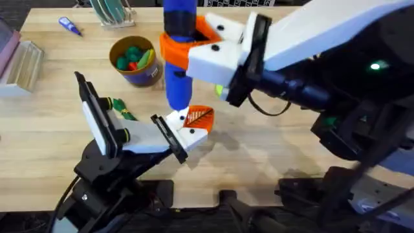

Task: Pick up the gripper from the table and insert it into the empty holder that is missing its gripper. Then pick up a screw, insert it into the mounting hole, and use the screwdriver to tighten it. Finally, clean up the table by picking up the vegetable and placing it into the bucket.

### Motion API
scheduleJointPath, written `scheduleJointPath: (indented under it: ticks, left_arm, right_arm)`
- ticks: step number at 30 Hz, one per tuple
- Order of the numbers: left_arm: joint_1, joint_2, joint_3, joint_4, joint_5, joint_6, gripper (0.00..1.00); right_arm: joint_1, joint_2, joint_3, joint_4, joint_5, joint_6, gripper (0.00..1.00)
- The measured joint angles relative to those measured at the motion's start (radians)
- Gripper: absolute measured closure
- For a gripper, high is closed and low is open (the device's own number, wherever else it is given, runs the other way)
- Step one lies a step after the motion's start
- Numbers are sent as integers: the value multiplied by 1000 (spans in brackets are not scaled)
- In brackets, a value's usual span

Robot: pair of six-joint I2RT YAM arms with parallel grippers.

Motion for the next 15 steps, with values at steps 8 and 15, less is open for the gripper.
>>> scheduleJointPath:
  ticks: [8, 15]
  left_arm:
    - [0, 0, 0, 0, 0, 0, 985]
    - [0, 0, 0, 0, 0, 0, 985]
  right_arm:
    - [-80, -35, 0, 51, 29, -156, 979]
    - [-265, -22, 0, -259, 213, -517, 979]
